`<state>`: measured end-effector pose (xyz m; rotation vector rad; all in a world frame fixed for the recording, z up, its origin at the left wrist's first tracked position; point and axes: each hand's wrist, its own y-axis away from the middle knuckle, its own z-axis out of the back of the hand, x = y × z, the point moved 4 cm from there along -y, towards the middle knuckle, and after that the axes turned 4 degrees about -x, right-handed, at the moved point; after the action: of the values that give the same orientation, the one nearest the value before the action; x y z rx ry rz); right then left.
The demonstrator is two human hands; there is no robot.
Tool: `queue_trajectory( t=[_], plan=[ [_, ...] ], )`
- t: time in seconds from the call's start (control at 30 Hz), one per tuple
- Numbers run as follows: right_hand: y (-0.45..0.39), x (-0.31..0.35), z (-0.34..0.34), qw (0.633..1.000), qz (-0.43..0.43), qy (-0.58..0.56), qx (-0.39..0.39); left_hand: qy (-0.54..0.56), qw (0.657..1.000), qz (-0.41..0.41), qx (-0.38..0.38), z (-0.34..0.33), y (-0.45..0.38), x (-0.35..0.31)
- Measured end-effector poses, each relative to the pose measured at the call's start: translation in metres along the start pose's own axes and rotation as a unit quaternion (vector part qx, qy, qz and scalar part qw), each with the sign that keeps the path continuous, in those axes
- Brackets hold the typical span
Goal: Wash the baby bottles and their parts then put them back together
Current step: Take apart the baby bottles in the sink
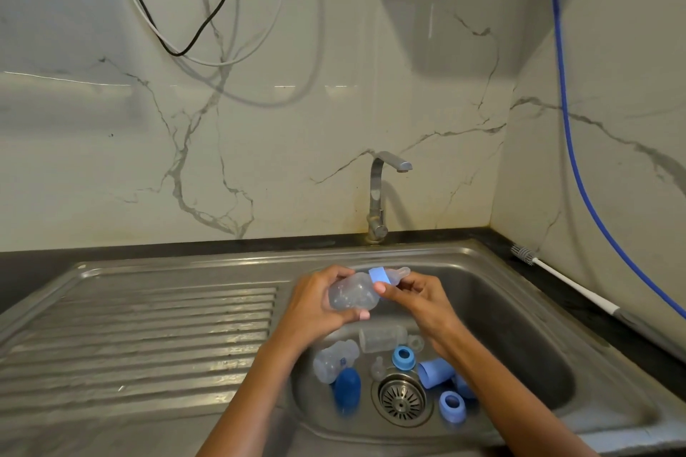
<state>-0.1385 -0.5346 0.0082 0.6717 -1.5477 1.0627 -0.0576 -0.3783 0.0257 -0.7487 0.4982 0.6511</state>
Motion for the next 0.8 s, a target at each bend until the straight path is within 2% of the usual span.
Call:
queue_trajectory(
  t=[0.07,0.13,0.2,0.37,0.53,0.67,0.8],
  plan=[
    [0.000,-0.002,-0.002,0.999,-0.019,-0.030,0.012,-0.006,1.000,0.004,-0.027,0.000,0.003,0.002],
    [0.001,-0.008,-0.005,0.995,-0.063,-0.080,0.010,-0.103,0.992,-0.016,-0.065,-0.004,0.007,0.002],
    [0.003,-0.012,-0.009,0.987,-0.102,-0.120,-0.012,-0.193,0.977,-0.055,-0.070,-0.014,0.011,-0.001],
    [0.007,-0.014,-0.017,0.984,-0.110,-0.118,-0.078,-0.232,0.963,-0.102,-0.097,-0.024,0.009,-0.004],
    [0.006,-0.007,-0.016,0.985,-0.076,-0.083,-0.134,-0.154,0.976,-0.111,-0.104,-0.022,0.004,-0.006],
    [0.008,0.001,-0.014,0.990,-0.026,-0.066,-0.124,-0.041,0.991,-0.097,-0.086,-0.010,0.000,-0.005],
    [0.005,0.007,-0.013,0.995,0.031,-0.052,-0.075,0.076,0.997,-0.024,-0.018,-0.006,0.001,0.004]
  ],
)
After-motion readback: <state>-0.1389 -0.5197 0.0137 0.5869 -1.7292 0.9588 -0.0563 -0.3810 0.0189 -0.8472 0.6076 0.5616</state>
